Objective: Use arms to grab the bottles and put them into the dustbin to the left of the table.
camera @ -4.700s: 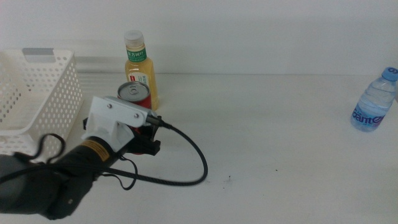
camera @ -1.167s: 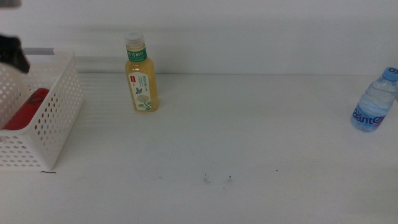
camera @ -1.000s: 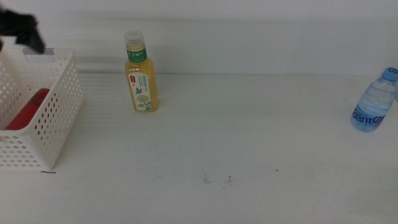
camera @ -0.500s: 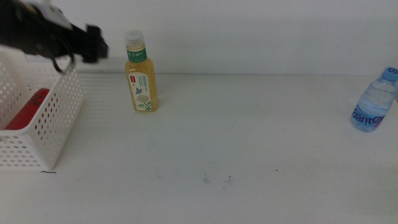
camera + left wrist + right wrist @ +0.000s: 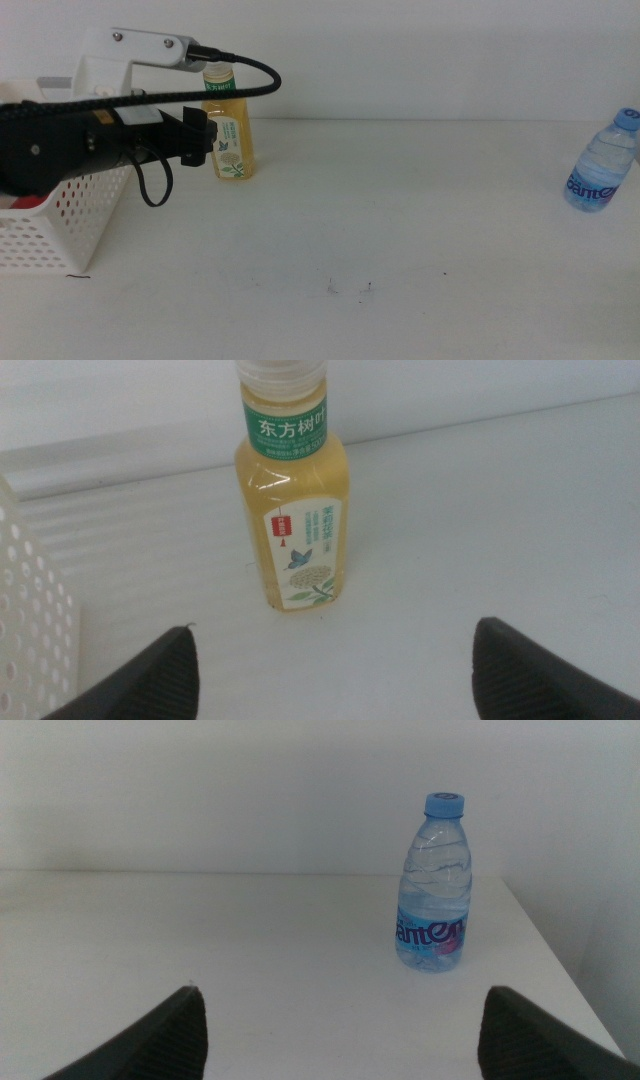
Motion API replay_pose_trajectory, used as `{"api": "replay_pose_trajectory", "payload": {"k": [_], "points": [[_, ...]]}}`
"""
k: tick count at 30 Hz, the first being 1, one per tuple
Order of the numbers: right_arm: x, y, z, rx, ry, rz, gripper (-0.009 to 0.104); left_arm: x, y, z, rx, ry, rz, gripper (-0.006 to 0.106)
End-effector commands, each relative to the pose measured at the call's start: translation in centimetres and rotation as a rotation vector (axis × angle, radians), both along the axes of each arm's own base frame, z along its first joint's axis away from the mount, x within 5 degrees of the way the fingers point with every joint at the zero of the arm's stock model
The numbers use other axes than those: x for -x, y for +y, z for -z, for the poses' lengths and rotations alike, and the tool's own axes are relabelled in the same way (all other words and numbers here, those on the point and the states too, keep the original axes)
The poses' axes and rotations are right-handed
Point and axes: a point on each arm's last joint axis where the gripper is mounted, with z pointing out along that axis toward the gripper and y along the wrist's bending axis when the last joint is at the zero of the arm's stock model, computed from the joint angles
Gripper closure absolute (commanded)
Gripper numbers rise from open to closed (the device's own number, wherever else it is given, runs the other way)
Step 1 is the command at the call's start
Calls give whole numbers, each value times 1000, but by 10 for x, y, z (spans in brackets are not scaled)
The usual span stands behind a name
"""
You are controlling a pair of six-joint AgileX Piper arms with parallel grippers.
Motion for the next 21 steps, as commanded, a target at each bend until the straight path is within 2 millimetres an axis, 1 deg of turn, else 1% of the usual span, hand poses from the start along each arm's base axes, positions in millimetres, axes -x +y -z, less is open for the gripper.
{"api": "replay_pose_trajectory", "payload": {"k": [1, 4, 6, 8, 11, 14, 18, 21], "points": [[0, 0, 0, 12, -12, -1, 2, 2, 0, -1, 23, -33, -16, 7], [0, 0, 0, 12, -12, -1, 2, 10, -1, 4, 33, -96, -17, 7], [0, 0, 0, 12, -12, -1, 2, 18, -3, 6, 49, -199, -21, 7], [0, 0, 0, 12, -12, -1, 2, 30, -4, 12, 59, -277, -21, 7], [0, 0, 0, 12, -12, -1, 2, 47, -4, 26, 62, -333, -14, 7], [0, 0, 0, 12, -12, -1, 2, 60, -5, 40, 52, -369, 7, 7], [0, 0, 0, 12, -12, -1, 2, 70, -3, 54, 15, -405, 41, 7], [0, 0, 0, 12, -12, -1, 2, 77, 0, 58, 14, -466, 45, 7]]}}
